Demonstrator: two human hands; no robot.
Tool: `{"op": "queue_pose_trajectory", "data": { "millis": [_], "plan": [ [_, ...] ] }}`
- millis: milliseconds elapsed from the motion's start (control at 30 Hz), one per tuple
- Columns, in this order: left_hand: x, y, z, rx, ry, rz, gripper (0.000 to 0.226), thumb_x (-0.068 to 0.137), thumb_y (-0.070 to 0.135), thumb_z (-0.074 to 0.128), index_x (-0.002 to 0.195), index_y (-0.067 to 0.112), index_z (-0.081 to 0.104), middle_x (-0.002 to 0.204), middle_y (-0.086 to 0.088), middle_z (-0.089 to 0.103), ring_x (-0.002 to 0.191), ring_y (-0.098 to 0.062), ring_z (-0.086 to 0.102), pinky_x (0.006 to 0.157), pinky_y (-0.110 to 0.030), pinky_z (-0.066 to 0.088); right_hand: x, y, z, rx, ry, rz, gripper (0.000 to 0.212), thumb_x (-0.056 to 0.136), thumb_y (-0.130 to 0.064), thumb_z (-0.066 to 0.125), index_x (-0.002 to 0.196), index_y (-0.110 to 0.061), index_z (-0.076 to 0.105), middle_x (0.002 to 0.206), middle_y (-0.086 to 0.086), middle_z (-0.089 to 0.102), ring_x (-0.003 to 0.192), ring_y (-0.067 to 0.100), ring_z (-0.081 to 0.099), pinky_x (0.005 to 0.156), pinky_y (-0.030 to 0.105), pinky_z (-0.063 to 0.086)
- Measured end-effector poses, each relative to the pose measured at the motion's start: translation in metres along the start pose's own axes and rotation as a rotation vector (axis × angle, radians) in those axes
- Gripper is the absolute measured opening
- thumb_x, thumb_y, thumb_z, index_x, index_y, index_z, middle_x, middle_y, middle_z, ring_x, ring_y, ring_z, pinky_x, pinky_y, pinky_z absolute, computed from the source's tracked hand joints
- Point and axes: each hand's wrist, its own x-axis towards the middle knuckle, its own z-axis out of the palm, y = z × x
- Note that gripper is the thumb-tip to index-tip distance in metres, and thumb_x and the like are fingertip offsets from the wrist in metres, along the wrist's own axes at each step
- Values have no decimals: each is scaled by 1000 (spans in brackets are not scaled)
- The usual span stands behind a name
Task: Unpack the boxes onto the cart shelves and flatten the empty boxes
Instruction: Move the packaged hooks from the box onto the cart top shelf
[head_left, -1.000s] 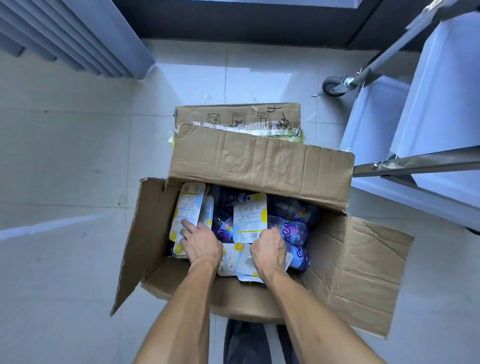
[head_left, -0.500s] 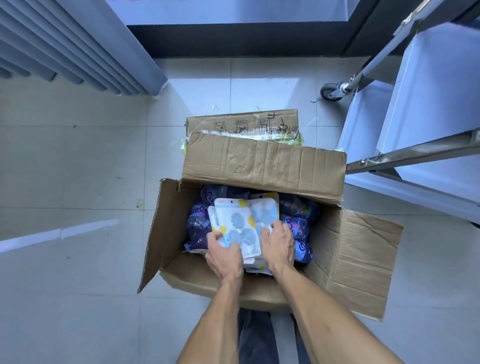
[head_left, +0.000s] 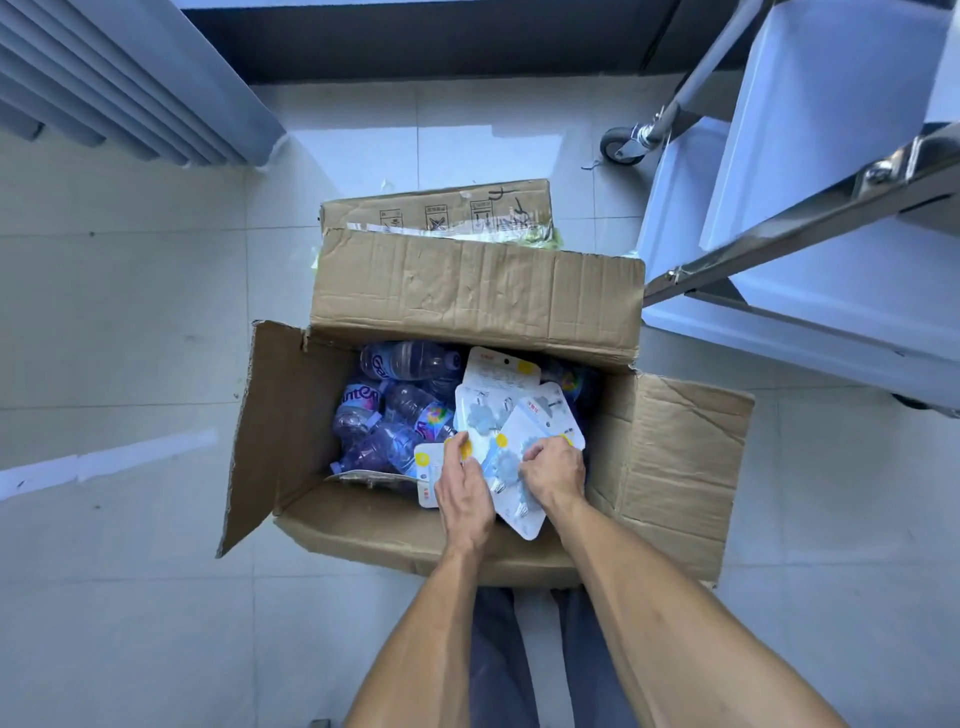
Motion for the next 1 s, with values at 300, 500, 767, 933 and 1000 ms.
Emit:
{"op": "queue_pose_trajectory", "data": {
  "millis": [300, 500, 767, 933, 1000],
  "plan": [
    [2, -16, -2, -188, -33, -289, 46, 68, 30, 45, 113, 31, 56, 115, -2, 64, 99, -22, 60, 90, -38, 49, -8, 13, 18, -221, -17, -114, 21, 82, 4, 52, 90, -15, 56, 98, 10, 61, 81, 28, 52, 65, 27, 40],
    [-1, -18, 7, -311, 45, -390, 35, 76, 54, 45, 96, 31, 61, 104, 2, 63, 103, -25, 57, 101, -43, 44, -9, 24, 16, -503, 70, -261, 24, 86, 5, 48, 95, -14, 59, 103, 10, 63, 93, 29, 61, 71, 32, 40],
    [9, -22, 5, -132, 51, -354, 18, 91, 17, 50, 106, 25, 58, 102, 3, 59, 90, -19, 53, 79, -32, 36, -4, 38, 15, -552, 33, -372, 33, 86, 6, 49, 115, -10, 51, 121, 12, 42, 103, 28, 48, 80, 34, 39],
    [10, -32, -4, 270, -31, -202, 19, 93, 24, 43, 109, 27, 51, 87, -3, 64, 95, -31, 56, 77, -35, 37, 6, 42, 12, -628, 12, -349, 30, 86, 5, 50, 111, -12, 54, 120, 12, 54, 108, 29, 55, 81, 35, 42],
    [11, -39, -9, 524, -79, -122, 25, 90, 23, 46, 115, 25, 47, 93, -9, 64, 91, -34, 58, 74, -35, 41, 9, 42, 13, -625, -10, -335, 28, 90, 3, 43, 109, -11, 59, 116, 13, 60, 108, 30, 59, 84, 34, 43]
  ]
}}
